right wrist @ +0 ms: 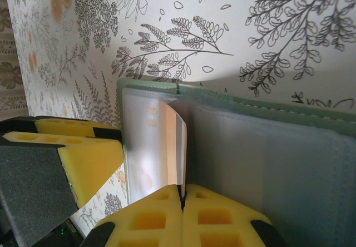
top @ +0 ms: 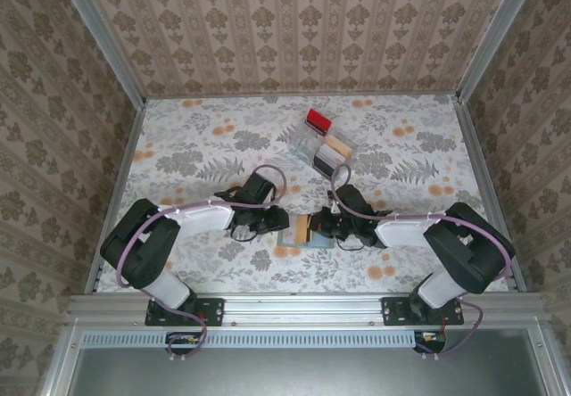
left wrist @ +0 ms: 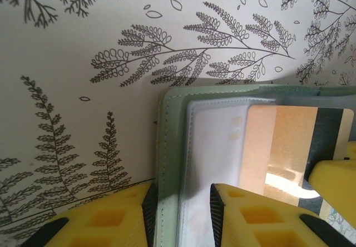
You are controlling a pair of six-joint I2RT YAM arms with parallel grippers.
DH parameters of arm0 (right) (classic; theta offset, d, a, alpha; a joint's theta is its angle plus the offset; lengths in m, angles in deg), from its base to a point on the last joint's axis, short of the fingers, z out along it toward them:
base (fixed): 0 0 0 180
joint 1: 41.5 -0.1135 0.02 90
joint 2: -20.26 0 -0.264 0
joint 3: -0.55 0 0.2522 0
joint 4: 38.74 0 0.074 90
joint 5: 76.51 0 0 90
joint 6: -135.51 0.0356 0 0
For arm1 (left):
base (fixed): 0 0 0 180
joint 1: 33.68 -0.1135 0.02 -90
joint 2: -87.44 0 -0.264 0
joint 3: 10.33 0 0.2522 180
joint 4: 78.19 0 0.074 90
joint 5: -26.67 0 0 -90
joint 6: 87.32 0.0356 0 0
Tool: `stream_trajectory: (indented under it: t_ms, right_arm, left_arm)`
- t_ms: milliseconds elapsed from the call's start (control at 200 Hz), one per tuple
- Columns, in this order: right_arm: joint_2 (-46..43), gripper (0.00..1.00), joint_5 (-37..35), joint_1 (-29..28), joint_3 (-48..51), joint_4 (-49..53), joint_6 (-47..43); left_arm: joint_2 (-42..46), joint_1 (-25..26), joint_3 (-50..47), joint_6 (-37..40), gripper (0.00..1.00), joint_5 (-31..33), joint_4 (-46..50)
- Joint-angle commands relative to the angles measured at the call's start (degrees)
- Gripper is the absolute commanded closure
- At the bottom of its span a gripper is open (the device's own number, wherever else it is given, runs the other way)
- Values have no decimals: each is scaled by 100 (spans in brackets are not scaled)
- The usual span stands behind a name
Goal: Put the credit cards into the card holder
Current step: Insert the credit card into the card slot.
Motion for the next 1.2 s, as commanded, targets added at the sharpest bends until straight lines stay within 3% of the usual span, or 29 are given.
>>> stream_trajectory:
  t_ms: [0, 370, 620, 950, 1195]
  right_arm:
    - [222, 93, 27, -152, -78, 171, -73]
    - [530, 87, -41, -304, -816, 965, -404]
    - [164, 71, -511, -296, -1189, 2271, -926]
    - [538, 87, -106, -322, -1366, 1907, -858]
    - [870, 86, 41, -406, -1424, 1345, -241]
  left_arm:
    - [-97, 63, -47, 58, 66, -24, 65]
    - [-117, 72, 11, 62, 67, 9, 92]
    - [-123, 71, -2, 58, 69, 63, 112]
    - [-184, 79, 53, 81, 69, -32, 26]
    - [-135, 107, -11, -20, 69, -33, -64]
